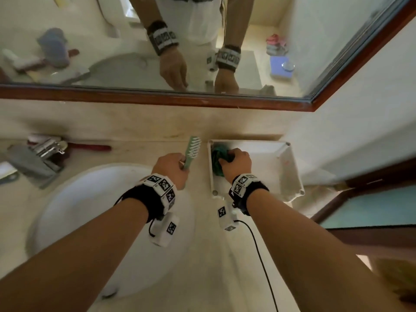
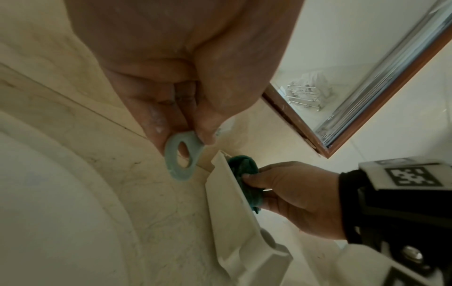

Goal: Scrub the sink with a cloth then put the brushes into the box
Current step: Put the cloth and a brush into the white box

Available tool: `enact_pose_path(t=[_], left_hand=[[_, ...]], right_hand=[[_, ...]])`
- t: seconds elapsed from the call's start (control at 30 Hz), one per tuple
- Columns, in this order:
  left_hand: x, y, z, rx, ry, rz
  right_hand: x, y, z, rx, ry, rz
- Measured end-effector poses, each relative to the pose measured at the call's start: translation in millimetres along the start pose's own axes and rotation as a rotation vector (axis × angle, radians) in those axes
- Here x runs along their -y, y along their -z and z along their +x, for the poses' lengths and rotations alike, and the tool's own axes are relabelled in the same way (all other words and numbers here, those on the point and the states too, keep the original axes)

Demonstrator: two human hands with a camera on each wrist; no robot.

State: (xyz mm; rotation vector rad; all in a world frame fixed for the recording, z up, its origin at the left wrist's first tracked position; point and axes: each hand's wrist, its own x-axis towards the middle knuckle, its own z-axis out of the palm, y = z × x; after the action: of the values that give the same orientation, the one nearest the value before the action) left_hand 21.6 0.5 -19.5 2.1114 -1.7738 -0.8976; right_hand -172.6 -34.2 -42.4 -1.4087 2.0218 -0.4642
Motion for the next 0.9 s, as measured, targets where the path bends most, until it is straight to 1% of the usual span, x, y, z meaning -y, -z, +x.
enact_pose_path(t=[0.07, 0.17, 0.27, 0.33, 0.43, 0.47, 0.5, 0.6, 0.7, 0.8, 0.9], left_hand=[[0.5, -5.8, 3.3, 0.025, 0.003, 0.017], [-2.4, -11.4, 8.3, 0.028, 0.029, 0.011], [-5.8, -12.9, 9.1, 0.046, 0.034, 0.014], [-11.9, -9.7, 6.1, 0.042, 0.035, 0.005], [-30.0, -2.7, 1.6, 0.036, 0.019, -0.034], [-42.8, -1.2, 0.0, 0.036, 0.008, -0.043], [-47.9, -0.3, -0.3, 0.043, 0.014, -0.048], [-79.8, -9.0, -2.2, 0.084, 0.022, -0.065], [-113.4, -30.0, -5.3, 0.119, 0.041, -0.077], [-146.1, -60.0, -4.3, 0.144, 0.102, -0.143], [-176.9, -91.3, 0.5, 0.172, 0.151, -0.204]], right_hand=[[-2.3, -11.2, 2.6, 0.030, 0.010, -0.029], [-5.6, -21.0, 6.5, 0.126, 0.022, -0.082], [-3.1, -14.9, 4.6, 0.216, 0.059, -0.144], [-0.3, 0.2, 0.5, 0.231, 0.081, -0.152], [0.2, 34.5, -2.9, 0.189, 0.046, -0.099], [-1.8, 52.2, -3.2, 0.169, 0.040, -0.108], [-2.9, 60.2, -1.9, 0.164, 0.045, -0.125], [-16.9, 104.9, -1.0, 0.088, 0.034, -0.130], [-44.9, 143.7, 3.8, 0.015, -0.018, -0.105], [-75.5, 171.6, 11.5, 0.000, -0.060, -0.108], [-104.3, 187.5, 18.8, 0.003, -0.062, -0.094]])
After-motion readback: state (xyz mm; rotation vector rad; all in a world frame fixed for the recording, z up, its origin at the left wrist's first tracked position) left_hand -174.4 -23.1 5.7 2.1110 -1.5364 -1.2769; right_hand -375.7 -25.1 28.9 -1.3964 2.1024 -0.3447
